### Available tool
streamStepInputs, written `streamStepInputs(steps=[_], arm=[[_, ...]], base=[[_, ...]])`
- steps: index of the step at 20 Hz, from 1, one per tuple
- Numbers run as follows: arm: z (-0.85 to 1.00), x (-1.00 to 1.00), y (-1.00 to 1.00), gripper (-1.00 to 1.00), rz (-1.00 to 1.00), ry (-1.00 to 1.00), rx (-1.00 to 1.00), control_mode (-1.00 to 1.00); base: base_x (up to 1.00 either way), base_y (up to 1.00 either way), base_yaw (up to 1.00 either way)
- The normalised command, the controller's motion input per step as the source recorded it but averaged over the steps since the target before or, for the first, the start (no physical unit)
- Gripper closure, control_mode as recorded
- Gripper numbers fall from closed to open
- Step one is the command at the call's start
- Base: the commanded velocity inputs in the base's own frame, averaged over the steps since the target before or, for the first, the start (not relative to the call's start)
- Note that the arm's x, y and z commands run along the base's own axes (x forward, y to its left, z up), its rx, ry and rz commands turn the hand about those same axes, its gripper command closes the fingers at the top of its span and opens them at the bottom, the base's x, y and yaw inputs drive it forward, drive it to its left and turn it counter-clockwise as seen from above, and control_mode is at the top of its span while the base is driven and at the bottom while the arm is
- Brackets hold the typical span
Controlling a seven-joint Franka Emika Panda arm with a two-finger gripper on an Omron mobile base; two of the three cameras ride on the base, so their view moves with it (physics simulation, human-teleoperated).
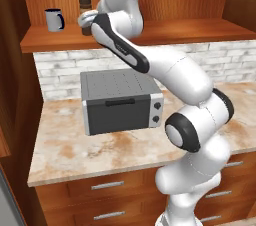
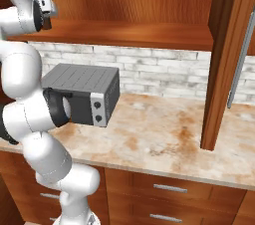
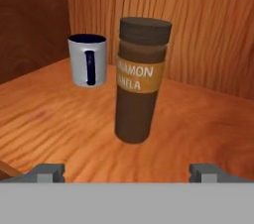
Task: Take the cinnamon bottle from the cabinet and place it on the dining table, next to the plate with the cupcake. Then take the chocolate from the dining counter and place it on the cupcake plate.
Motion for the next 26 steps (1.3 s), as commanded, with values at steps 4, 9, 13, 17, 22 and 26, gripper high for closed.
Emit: streamStepInputs(steps=[4, 9, 13, 17, 22, 26], arm=[[0.00, 0.53, 0.10, -1.00, -0.06, 0.00, 0.00, -1.00], [0.00, 0.44, 0.15, -1.00, -0.04, 0.00, 0.00, -1.00], [0.01, 0.28, 0.16, -1.00, 0.00, 0.00, 0.00, -1.00], [0.00, 0.36, 0.01, -1.00, 0.00, 0.00, 0.00, -1.00], [0.00, 0.31, 0.00, -1.00, 0.00, 0.00, 0.00, -1.00], [0.00, 0.16, 0.06, -1.00, 0.00, 0.00, 0.01, -1.00]], base=[[0.00, 0.00, 0.00], [0.00, 0.00, 0.00], [0.00, 0.00, 0.00], [0.00, 0.00, 0.00], [0.00, 0.00, 0.00], [0.00, 0.00, 0.00]])
